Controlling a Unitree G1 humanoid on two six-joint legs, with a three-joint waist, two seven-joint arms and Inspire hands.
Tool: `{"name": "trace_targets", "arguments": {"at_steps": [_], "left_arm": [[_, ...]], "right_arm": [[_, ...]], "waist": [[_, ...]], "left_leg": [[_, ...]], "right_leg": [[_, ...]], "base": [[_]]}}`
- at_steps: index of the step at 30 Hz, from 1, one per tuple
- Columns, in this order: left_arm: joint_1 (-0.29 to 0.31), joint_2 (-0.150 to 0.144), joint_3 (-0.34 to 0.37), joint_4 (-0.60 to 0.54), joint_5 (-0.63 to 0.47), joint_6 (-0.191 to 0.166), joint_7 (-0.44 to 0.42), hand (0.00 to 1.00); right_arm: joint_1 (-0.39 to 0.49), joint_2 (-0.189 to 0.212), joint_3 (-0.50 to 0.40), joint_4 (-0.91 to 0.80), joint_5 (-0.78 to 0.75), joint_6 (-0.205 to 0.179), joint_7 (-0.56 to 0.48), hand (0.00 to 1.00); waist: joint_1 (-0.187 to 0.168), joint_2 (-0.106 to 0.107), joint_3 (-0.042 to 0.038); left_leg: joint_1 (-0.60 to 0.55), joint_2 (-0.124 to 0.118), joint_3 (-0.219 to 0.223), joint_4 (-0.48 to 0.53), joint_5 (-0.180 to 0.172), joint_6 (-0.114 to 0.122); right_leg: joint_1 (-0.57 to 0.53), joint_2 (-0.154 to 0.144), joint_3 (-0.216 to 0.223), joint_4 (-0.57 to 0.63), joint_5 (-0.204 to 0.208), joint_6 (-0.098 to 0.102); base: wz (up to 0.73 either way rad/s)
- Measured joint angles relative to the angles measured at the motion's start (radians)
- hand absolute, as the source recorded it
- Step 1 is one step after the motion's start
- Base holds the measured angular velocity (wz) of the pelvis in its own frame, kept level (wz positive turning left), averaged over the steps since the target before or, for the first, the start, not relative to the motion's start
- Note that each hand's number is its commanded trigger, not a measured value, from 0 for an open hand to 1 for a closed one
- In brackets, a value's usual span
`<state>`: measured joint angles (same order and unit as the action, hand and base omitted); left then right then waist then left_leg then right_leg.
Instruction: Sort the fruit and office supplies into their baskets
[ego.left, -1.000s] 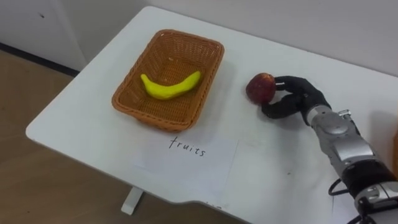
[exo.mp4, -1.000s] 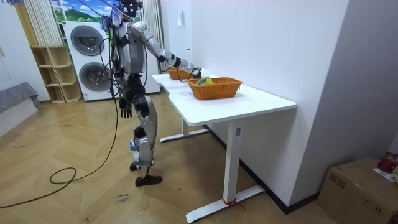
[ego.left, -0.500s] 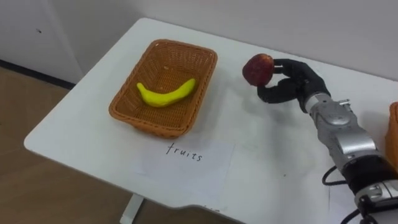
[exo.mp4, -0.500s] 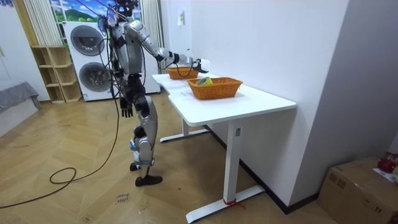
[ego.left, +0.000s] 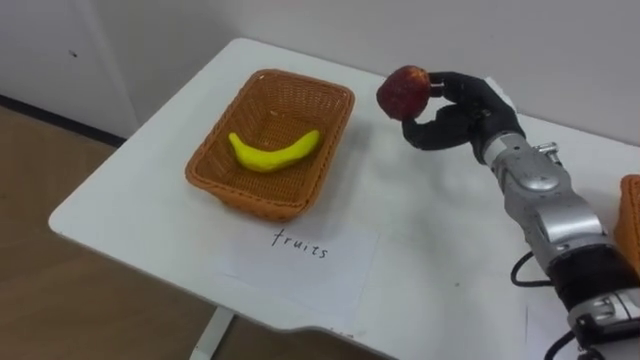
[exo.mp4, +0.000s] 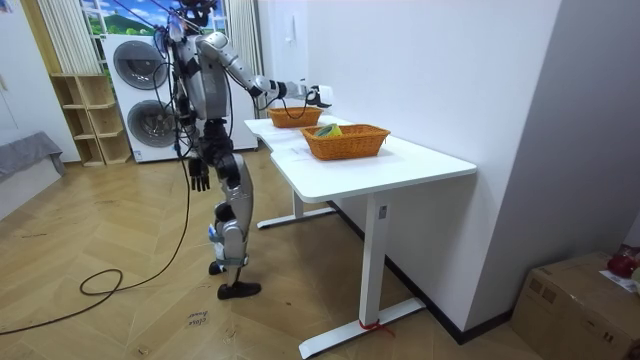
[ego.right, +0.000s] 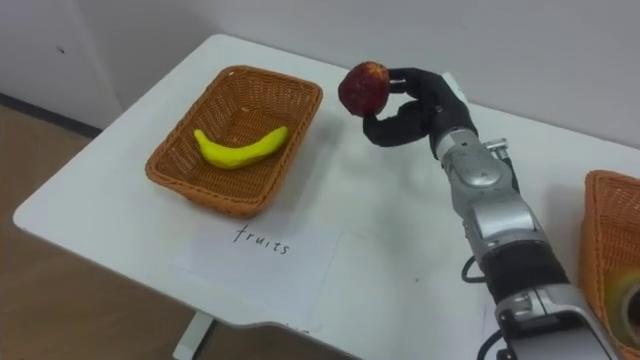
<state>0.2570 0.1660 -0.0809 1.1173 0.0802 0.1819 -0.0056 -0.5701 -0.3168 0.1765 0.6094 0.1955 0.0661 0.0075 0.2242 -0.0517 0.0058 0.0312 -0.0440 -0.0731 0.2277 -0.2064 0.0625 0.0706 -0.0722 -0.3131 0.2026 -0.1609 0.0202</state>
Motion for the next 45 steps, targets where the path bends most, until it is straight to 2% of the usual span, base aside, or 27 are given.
{"name": "trace_targets", "arguments": {"at_steps": [8, 14, 17, 22, 29, 34, 45], "left_arm": [[0.003, 0.001, -0.001, -0.014, 0.0, 0.0, 0.004, 0.0], [0.003, 0.001, 0.0, -0.031, 0.0, 0.0, 0.003, 0.0], [0.003, 0.004, 0.001, -0.036, 0.0, -0.001, 0.002, 0.0], [0.006, 0.005, 0.001, -0.038, 0.001, 0.0, -0.008, 0.0], [0.017, 0.003, 0.007, -0.037, 0.001, 0.002, -0.012, 0.0], [0.018, 0.004, 0.015, -0.038, 0.001, 0.005, -0.013, 0.0], [0.019, 0.004, 0.024, -0.038, 0.002, 0.012, -0.021, 0.0]], "right_arm": [[-0.002, 0.0, 0.037, -0.002, 0.0, -0.001, -0.008, 1.0], [-0.029, 0.0, 0.04, -0.003, -0.002, 0.0, -0.005, 1.0], [-0.042, 0.0, 0.04, -0.003, 0.0, 0.0, -0.005, 1.0], [-0.043, 0.004, 0.042, -0.003, -0.006, 0.0, -0.004, 1.0], [-0.043, 0.042, 0.064, -0.003, -0.04, 0.0, 0.002, 1.0], [-0.043, 0.043, 0.076, -0.003, -0.049, 0.0, 0.006, 1.0], [-0.043, 0.05, 0.078, -0.003, -0.071, 0.0, 0.004, 1.0]], "waist": [[0.007, -0.007, 0.0044], [0.027, -0.013, 0.0069], [0.033, -0.023, 0.0113], [0.058, -0.026, 0.0107], [0.063, -0.026, 0.0103], [0.08, -0.027, 0.0098], [0.084, -0.028, 0.0091]], "left_leg": [[-0.002, -0.003, -0.011, 0.002, 0.0, 0.001], [-0.003, -0.003, -0.013, -0.003, 0.0, 0.001], [-0.001, -0.004, -0.022, -0.005, 0.0, 0.001], [0.007, -0.005, -0.025, -0.003, 0.0, 0.001], [0.013, -0.005, -0.038, -0.006, 0.0, 0.0], [0.013, -0.005, -0.041, -0.006, 0.0, 0.0], [0.014, -0.006, -0.049, -0.005, 0.0, 0.0]], "right_leg": [[0.001, -0.011, -0.018, -0.001, -0.002, 0.003], [0.005, -0.004, -0.016, 0.0, -0.002, 0.004], [0.012, -0.004, -0.022, -0.002, -0.002, 0.004], [0.026, -0.002, -0.027, -0.018, -0.002, 0.004], [0.034, -0.001, -0.048, -0.018, -0.003, 0.004], [0.035, -0.002, -0.053, -0.019, -0.003, 0.004], [0.043, -0.004, -0.075, -0.019, -0.003, 0.005]], "base": [[0.04], [0.01], [0.09], [0.02], [0.05], [0.01], [0.02]]}}
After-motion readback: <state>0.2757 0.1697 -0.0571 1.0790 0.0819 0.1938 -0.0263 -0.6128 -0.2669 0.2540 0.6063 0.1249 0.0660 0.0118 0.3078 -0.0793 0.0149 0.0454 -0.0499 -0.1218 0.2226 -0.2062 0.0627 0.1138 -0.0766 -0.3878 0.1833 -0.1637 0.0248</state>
